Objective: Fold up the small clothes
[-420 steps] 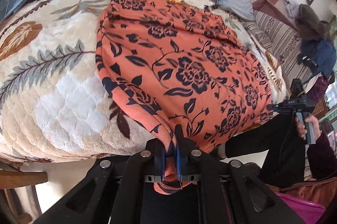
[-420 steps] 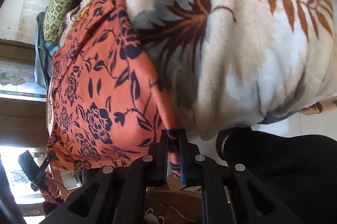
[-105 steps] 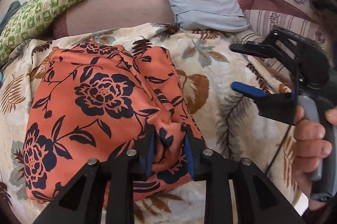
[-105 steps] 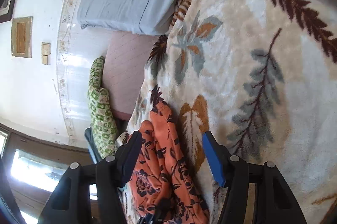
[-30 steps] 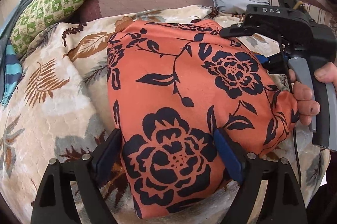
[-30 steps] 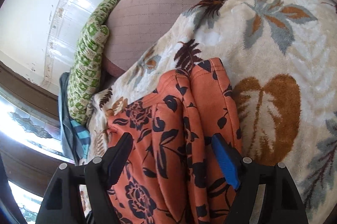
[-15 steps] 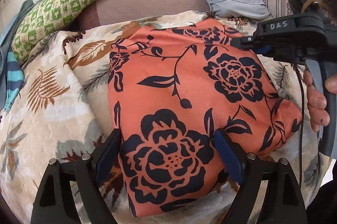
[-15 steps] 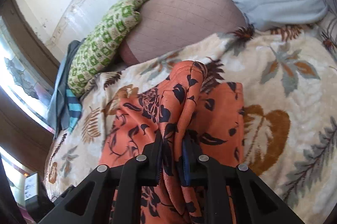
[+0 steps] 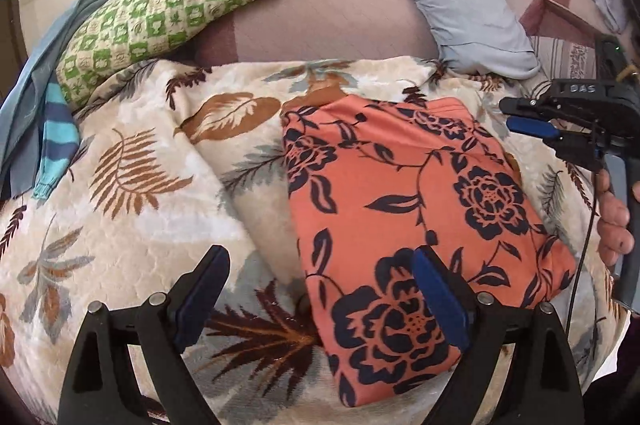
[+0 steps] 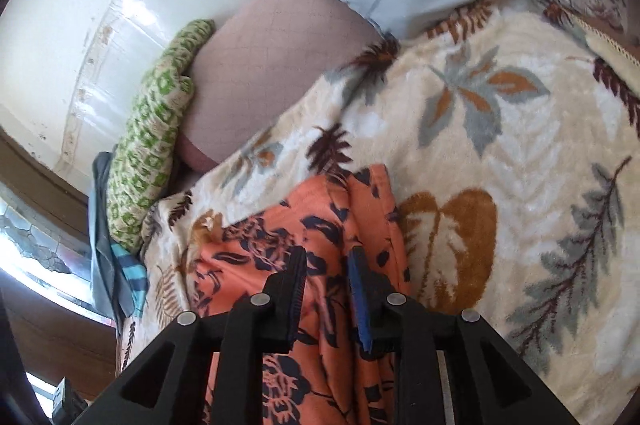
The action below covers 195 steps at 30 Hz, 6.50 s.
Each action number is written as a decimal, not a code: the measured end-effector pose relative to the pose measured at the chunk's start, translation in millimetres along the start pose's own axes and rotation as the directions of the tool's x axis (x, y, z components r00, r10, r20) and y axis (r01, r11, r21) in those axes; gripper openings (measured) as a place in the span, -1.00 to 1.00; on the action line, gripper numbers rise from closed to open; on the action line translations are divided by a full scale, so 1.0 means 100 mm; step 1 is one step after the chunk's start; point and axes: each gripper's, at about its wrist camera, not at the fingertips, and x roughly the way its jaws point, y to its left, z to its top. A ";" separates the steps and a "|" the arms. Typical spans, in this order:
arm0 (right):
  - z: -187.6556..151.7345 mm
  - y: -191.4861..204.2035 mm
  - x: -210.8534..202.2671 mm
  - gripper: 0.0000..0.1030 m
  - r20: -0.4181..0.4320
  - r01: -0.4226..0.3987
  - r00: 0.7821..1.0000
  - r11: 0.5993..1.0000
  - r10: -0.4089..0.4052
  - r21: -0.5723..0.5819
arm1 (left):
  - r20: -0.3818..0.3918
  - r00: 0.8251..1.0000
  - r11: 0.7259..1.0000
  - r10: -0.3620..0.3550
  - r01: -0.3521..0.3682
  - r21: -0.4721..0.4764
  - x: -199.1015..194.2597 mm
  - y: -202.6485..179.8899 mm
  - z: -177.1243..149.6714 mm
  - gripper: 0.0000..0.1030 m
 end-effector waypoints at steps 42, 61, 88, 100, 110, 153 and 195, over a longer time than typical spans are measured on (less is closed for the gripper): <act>-1.03 0.44 -0.06 -0.46 -0.266 0.062 0.959 0.988 -0.099 -0.143 | -0.091 0.992 0.996 0.083 -0.081 0.033 0.06 0.18 -0.18 0.81; -0.98 0.13 -0.10 -0.48 -0.261 0.106 0.958 0.993 -0.117 -0.055 | 0.041 0.991 0.990 0.126 -0.128 0.065 -0.19 -0.02 -0.10 0.81; -0.84 0.21 0.21 -0.48 -0.256 0.113 0.956 0.987 -0.140 -0.117 | 0.001 0.990 0.984 0.143 -0.142 0.110 0.08 -0.15 -0.07 0.81; -0.86 0.19 0.19 -0.48 -0.250 0.100 0.960 0.989 -0.126 -0.112 | -0.002 0.986 0.981 0.166 -0.165 0.107 0.13 -0.15 -0.09 0.94; -0.86 0.18 0.22 -0.48 -0.251 0.092 0.961 0.989 -0.118 -0.114 | -0.016 0.981 0.976 0.193 -0.191 0.102 0.23 -0.19 -0.16 1.00; -0.67 0.04 0.05 -0.42 -0.185 0.050 0.981 0.999 -0.051 -0.012 | -0.054 0.999 0.991 0.004 -0.011 -0.132 0.31 0.18 0.04 1.00; -0.46 -0.44 -0.26 0.59 -0.104 0.041 0.994 0.993 -0.029 0.112 | 0.057 0.995 0.997 0.076 -0.076 -0.012 0.18 -0.06 0.13 1.00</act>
